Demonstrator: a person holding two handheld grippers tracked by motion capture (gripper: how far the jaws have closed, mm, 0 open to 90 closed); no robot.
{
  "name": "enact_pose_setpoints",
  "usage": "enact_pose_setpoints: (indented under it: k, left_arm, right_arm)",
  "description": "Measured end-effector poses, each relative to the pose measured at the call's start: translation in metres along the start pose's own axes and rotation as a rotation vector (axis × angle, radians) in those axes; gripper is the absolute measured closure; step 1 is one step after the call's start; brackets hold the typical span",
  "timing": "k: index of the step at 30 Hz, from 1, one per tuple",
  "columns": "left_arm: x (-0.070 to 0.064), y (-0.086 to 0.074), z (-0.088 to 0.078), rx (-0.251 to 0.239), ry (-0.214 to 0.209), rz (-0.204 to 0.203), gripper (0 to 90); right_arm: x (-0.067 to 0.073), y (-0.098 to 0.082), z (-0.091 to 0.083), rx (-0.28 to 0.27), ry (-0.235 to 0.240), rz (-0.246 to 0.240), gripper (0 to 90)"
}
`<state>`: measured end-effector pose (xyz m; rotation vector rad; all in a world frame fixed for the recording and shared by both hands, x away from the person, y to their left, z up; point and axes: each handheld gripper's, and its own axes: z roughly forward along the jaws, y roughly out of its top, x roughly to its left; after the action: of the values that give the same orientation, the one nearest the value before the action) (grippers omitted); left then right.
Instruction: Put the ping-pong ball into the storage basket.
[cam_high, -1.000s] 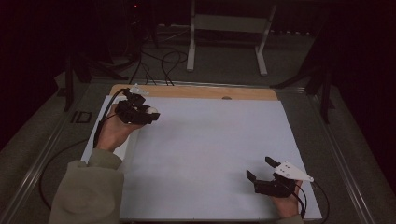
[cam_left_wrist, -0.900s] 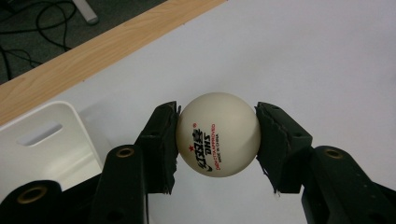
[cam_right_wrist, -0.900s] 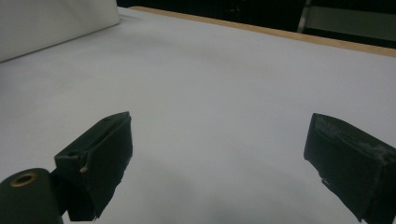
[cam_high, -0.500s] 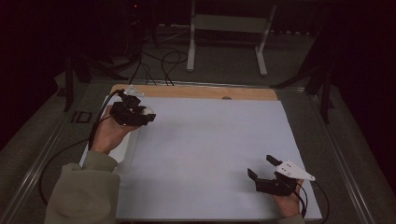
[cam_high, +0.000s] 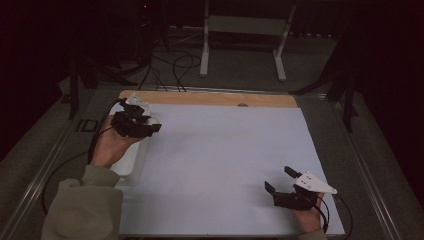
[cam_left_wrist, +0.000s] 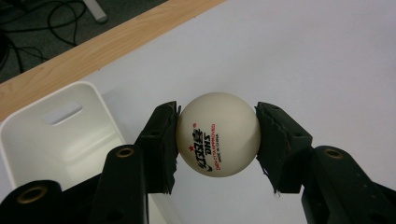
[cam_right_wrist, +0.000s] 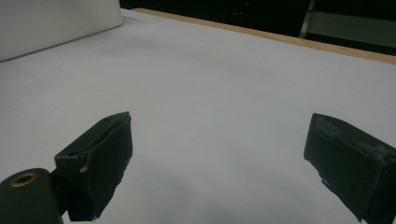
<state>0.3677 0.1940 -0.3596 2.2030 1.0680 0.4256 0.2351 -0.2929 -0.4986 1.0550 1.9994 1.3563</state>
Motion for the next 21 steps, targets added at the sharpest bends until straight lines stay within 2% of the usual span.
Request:
enact_pose_setpoints:
  k: [21]
  left_arm:
    - [0.014, -0.019, -0.01, 0.003, 0.029, -0.029, 51.3]
  right_arm:
    - [0.001, 0.0, 0.0, 0.001, -0.007, -0.004, 7.2]
